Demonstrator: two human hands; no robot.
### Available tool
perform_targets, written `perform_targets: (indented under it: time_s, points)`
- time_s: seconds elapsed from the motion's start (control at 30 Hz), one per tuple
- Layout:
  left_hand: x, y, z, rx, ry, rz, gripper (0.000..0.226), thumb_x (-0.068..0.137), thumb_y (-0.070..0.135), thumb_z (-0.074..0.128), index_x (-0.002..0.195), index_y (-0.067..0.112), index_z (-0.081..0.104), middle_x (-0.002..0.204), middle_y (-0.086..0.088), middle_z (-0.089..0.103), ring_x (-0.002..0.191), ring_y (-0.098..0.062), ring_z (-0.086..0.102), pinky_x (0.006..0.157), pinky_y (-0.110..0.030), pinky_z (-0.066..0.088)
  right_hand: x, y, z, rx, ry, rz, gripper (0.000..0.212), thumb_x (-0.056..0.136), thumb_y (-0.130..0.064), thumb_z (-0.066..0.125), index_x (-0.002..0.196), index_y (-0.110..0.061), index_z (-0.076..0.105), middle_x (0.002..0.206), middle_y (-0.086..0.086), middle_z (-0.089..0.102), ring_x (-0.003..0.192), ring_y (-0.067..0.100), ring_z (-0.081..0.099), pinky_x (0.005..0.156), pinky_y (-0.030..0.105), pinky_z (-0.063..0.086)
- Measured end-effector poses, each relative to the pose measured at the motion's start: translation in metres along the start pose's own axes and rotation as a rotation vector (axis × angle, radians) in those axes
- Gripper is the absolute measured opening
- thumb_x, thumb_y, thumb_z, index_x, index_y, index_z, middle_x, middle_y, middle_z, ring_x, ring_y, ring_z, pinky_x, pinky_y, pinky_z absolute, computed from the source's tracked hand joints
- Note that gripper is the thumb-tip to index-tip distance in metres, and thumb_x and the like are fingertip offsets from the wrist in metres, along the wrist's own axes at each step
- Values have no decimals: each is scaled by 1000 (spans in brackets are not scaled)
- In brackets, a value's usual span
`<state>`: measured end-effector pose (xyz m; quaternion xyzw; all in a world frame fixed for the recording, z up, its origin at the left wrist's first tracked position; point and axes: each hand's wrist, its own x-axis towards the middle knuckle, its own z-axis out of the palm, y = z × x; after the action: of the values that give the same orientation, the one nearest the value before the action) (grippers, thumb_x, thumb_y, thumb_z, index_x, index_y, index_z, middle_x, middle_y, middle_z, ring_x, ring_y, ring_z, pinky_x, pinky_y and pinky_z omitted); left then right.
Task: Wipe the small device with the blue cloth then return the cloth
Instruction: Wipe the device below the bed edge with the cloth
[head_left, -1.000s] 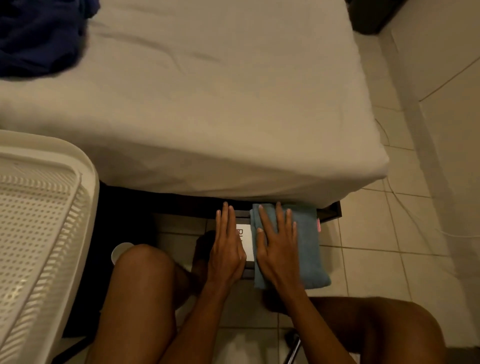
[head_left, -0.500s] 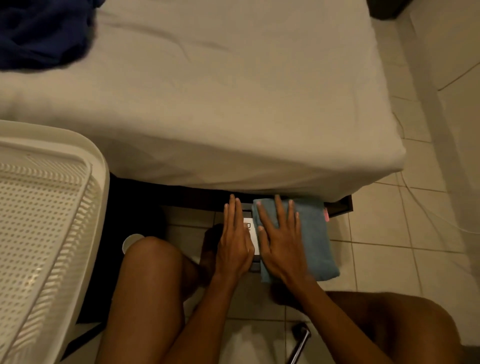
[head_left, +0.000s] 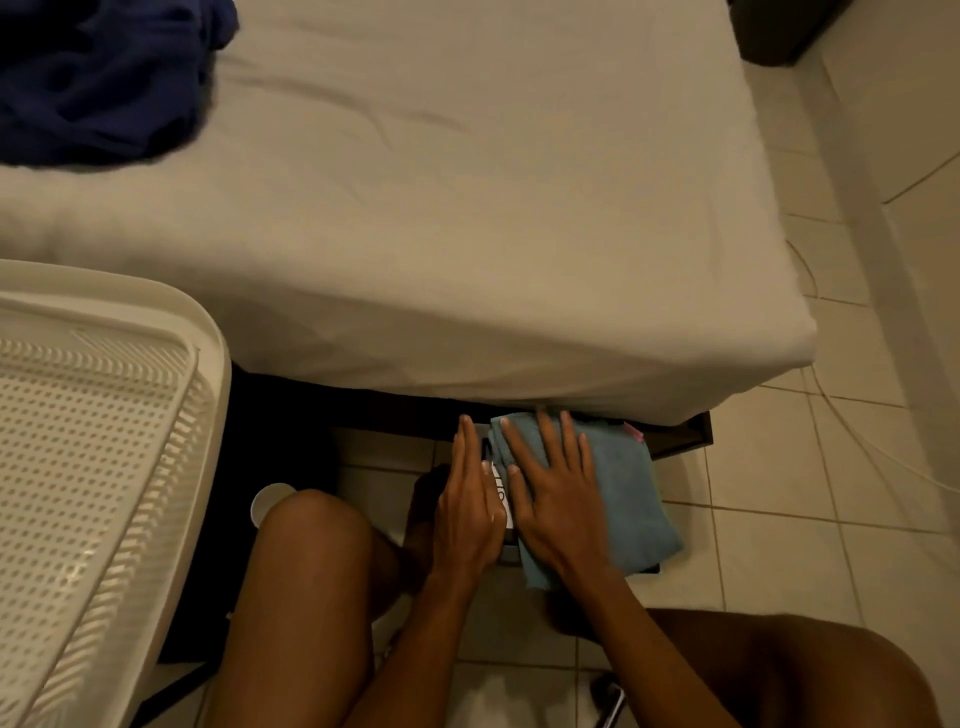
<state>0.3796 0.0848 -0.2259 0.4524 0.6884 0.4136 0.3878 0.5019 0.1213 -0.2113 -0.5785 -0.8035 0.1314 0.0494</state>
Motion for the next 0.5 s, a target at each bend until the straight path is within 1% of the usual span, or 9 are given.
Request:
perform_targets:
  time_s: [0.07, 0.1, 0.13, 0.17, 0.23, 0.3, 0.4, 0.43, 0.5]
  points:
    - [0, -1, -1, 8, 3, 4, 63, 100, 44, 24, 158, 28, 6, 166, 8, 13, 128, -8, 51, 83, 4, 34, 2, -4, 1, 4, 22, 65, 57, 104, -40, 36, 158, -39, 15, 168, 3, 11, 155, 22, -4, 124, 49, 7]
    - [0, -1, -1, 13, 7, 4, 62, 101, 43, 25, 158, 29, 6, 165, 8, 14, 120, -3, 54, 79, 4, 35, 3, -3, 1, -19, 7, 40, 57, 105, -41, 34, 158, -40, 14, 168, 3, 8, 155, 24, -6, 125, 49, 6]
    - [0, -1, -1, 7, 13, 3, 60, 103, 39, 26, 158, 29, 7, 165, 8, 14, 116, 5, 50, 78, 5, 35, 3, -2, 0, -49, -18, -19, 56, 105, -42, 33, 158, -41, 12, 168, 3, 5, 155, 25, -8, 125, 48, 3]
    - [0, -1, -2, 2, 17, 1, 58, 104, 36, 27, 158, 29, 7, 165, 8, 14, 117, 11, 43, 81, 6, 33, 3, -1, -1, -78, -45, -90, 56, 105, -44, 31, 157, -42, 11, 169, 2, 1, 155, 26, -9, 125, 48, 0]
    - [-1, 0, -1, 26, 13, -2, 58, 104, 37, 25, 158, 29, 6, 166, 10, 13, 121, 14, 32, 88, 2, 32, 4, 3, -3, -108, -84, -181, 55, 105, -46, 27, 157, -42, 11, 169, 2, -1, 155, 25, -9, 125, 46, -2]
    - [-1, 1, 0, 51, 15, 7, 58, 103, 38, 23, 158, 28, 7, 166, 9, 12, 127, 12, 30, 90, 5, 30, 6, 3, -3, -82, -82, -144, 54, 105, -46, 27, 157, -42, 13, 168, 2, 5, 155, 23, -5, 125, 45, 1]
    - [0, -1, 0, 53, 13, 19, 56, 105, 33, 26, 158, 26, 8, 166, 7, 10, 142, 0, 26, 95, 9, 21, 9, -3, -2, -61, -31, -16, 56, 105, -43, 30, 158, -39, 14, 167, 5, 15, 155, 20, 2, 125, 44, 3]
    - [1, -1, 0, 55, 15, 18, 57, 105, 35, 25, 158, 27, 7, 166, 8, 10, 142, 0, 26, 95, 9, 21, 9, -4, -3, -64, -23, -16, 56, 105, -43, 30, 158, -39, 13, 167, 5, 14, 155, 21, 1, 125, 45, 3]
    - [1, -4, 0, 54, 21, 12, 57, 104, 37, 24, 158, 29, 6, 166, 10, 9, 136, 8, 26, 92, 9, 22, 6, -2, -5, -64, -51, -94, 55, 105, -44, 28, 158, -39, 12, 168, 4, 8, 155, 22, -4, 125, 47, 1]
